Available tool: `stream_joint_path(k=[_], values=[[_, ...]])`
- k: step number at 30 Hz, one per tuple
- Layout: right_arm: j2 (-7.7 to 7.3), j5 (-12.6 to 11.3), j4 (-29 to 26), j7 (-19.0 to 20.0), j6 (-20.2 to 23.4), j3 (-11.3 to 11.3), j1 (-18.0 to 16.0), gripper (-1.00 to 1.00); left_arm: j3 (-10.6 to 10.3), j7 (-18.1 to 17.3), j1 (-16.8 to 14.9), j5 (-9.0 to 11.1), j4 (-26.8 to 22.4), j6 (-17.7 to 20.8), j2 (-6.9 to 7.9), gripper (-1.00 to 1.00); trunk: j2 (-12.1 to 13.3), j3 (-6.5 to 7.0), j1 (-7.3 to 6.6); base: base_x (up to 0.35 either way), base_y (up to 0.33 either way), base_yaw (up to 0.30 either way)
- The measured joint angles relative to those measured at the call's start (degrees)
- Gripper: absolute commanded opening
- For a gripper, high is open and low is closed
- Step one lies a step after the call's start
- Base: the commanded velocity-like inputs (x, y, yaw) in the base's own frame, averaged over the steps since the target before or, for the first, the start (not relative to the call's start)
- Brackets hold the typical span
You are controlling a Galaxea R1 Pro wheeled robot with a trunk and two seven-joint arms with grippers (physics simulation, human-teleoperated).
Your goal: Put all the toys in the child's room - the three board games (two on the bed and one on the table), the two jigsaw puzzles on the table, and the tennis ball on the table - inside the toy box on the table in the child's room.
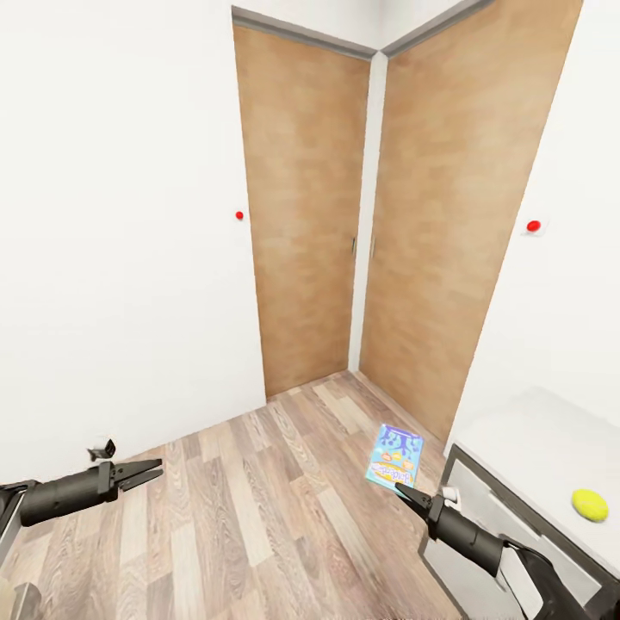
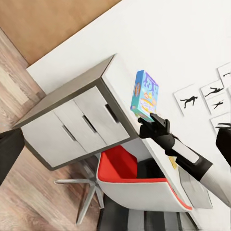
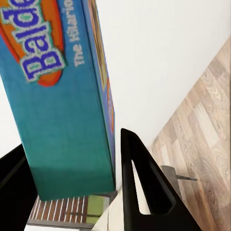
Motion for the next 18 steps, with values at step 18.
stream_joint_path(k=[18], values=[[-0.02,0.04,0.09,-0.05,-0.04,-1.26,0.0,-1.0,0.0,0.0,0.0,-0.01,0.01,0.0,0.05,1.0,0.0,0.41,0.0,0.0,0.0,-0.279]])
